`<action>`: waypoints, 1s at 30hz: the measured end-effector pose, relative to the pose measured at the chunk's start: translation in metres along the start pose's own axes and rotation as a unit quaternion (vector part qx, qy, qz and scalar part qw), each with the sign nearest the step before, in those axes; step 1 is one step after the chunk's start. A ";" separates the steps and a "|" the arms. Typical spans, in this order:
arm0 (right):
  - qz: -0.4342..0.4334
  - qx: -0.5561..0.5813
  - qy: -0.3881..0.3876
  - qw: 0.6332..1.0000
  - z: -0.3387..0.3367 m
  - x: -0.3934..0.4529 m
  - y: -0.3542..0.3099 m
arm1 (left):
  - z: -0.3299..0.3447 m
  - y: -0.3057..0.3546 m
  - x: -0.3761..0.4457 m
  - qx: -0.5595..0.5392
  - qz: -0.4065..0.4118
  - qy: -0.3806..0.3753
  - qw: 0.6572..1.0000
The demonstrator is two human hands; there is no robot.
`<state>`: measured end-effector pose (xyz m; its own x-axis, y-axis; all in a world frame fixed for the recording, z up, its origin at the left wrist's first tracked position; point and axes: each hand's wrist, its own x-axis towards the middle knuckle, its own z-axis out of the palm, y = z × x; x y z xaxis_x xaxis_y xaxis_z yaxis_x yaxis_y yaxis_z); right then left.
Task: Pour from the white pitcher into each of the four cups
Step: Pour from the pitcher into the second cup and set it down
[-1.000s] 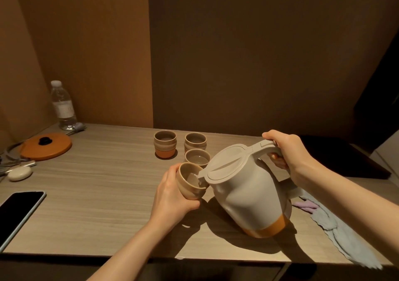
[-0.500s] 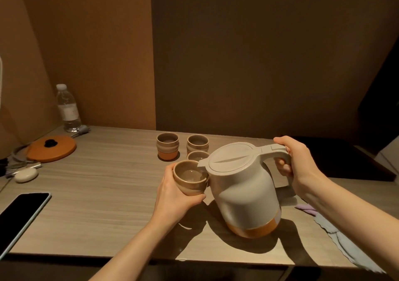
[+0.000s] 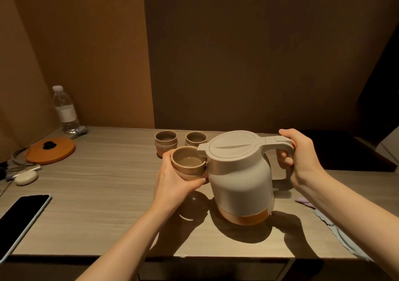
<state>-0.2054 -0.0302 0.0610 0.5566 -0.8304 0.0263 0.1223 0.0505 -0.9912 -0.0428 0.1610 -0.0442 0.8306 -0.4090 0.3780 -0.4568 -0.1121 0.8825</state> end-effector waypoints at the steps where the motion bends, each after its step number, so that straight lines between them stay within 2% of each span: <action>1: 0.003 0.007 0.003 1.000 0.000 0.001 0.000 | 0.000 -0.001 0.002 0.006 0.001 0.003 1.000; 8: 0.019 0.039 0.034 0.998 -0.005 0.011 0.003 | -0.005 -0.018 0.021 0.047 -0.004 0.041 0.998; 16: 0.018 0.041 0.066 0.997 -0.008 0.022 0.013 | -0.013 -0.043 0.046 0.040 -0.061 0.116 0.990; 22: 0.017 0.038 0.065 0.997 -0.009 0.034 0.022 | -0.005 -0.066 0.056 0.032 -0.107 0.125 0.986; 30: 0.025 0.039 0.058 0.997 -0.013 0.048 0.036 | 0.003 -0.089 0.053 0.032 -0.125 0.121 0.984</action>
<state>-0.1848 -0.0753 0.0246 0.4656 -0.8840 -0.0422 0.1636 0.1328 -0.9775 0.0404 0.1470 -0.1033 0.9675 -0.1353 0.2135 -0.2412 -0.2415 0.9400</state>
